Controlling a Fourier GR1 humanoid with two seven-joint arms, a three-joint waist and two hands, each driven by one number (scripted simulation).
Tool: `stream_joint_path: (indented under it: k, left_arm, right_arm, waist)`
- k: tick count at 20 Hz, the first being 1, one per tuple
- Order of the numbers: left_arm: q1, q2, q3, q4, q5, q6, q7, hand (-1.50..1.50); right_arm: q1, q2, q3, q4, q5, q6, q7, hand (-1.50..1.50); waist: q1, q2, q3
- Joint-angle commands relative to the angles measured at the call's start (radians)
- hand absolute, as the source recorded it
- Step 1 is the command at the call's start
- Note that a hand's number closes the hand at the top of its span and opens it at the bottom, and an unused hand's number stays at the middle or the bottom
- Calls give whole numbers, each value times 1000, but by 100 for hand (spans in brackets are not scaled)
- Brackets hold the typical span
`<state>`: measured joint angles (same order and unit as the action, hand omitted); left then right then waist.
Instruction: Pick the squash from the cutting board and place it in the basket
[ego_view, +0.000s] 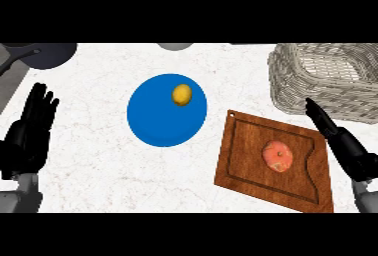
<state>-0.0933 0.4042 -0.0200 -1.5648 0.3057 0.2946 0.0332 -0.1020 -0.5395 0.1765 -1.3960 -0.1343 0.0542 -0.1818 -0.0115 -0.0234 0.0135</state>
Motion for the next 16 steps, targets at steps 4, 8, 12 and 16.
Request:
stream_joint_path:
  k: [4, 8, 12, 16]
  left_arm:
    - [-19, 43, -49, 36, -37, -51, 69, 0]
    - [-28, 43, -102, 69, -20, -113, 126, 0]
    - [-85, 48, -69, 179, -19, -132, 123, 0]
    - [-84, 57, -53, 165, -23, -161, 151, 0]
  right_arm:
    - [-219, 22, -166, 65, -290, 258, -154, 150]
    - [-284, -60, -13, -17, -69, 394, -354, 150]
    - [-195, 122, 154, -117, 197, 148, -492, -150]
    - [-125, 199, 167, -307, 238, 1, -277, -150]
  waist:
    - [33, 34, -8]
    - [47, 41, -9]
    - [3, 29, -13]
    - [3, 19, -14]
